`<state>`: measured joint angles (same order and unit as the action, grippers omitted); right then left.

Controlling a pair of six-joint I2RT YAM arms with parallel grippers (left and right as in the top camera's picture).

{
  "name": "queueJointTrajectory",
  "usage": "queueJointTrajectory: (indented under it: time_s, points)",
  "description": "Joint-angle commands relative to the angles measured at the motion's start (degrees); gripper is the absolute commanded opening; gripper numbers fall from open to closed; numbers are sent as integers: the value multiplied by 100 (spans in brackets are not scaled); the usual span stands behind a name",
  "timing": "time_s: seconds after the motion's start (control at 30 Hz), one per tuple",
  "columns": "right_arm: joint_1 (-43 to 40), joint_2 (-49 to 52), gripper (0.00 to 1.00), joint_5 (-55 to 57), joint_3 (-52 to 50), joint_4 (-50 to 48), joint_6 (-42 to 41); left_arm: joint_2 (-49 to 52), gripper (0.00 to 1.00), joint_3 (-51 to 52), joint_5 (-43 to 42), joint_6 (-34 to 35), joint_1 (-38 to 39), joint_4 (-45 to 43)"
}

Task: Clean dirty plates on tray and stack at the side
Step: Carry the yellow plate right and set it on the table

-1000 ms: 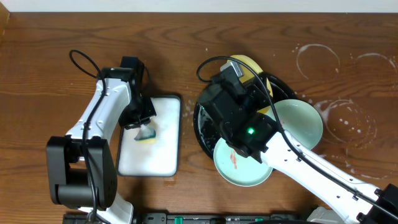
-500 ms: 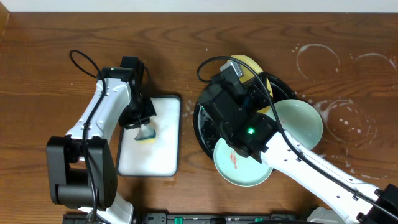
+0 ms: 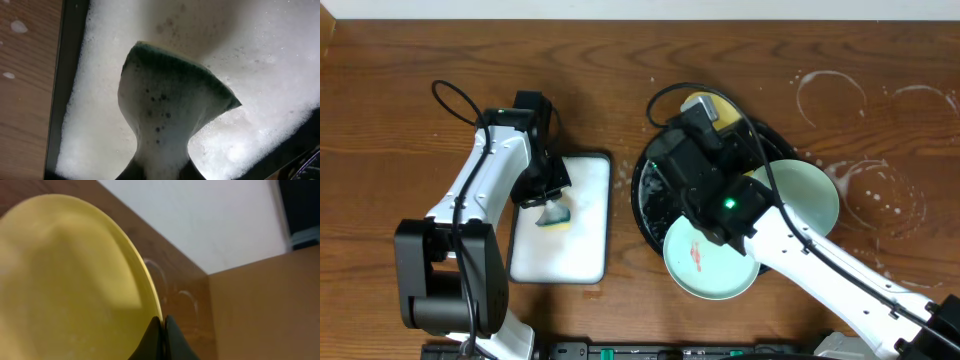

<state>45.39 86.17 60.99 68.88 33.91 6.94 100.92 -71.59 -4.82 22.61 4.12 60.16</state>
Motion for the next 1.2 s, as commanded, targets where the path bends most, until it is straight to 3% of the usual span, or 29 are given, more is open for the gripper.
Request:
queueJointTrajectory:
  time_s: [0.0,0.23,0.4,0.53,0.93,1.17]
  points:
    - [-238,-195,1,-417,76,184,-1025,-9,8,-2,-37,-55,-31,35]
    - [-1303,-638,1,-2524,76,577,-2529,-9,8,-2,-37,-57,-31,35]
    - [-2743,-1152,1,-4345,74,739,-3397,-9,8,-2,-37,-57,-31,33]
    - [-3877,-1290,1,-5021,74,1047,-4022,-9,8,-2,-37,-57,-31,31]
    - [-6638,-804,1,-5880,-162,1266,-3856,-9,8,-2,-37,-57,-31,31]
    - [-7171,-439,1,-5687,-162,1027,-3709,-9,8,-2,-37,-57,-31,33]
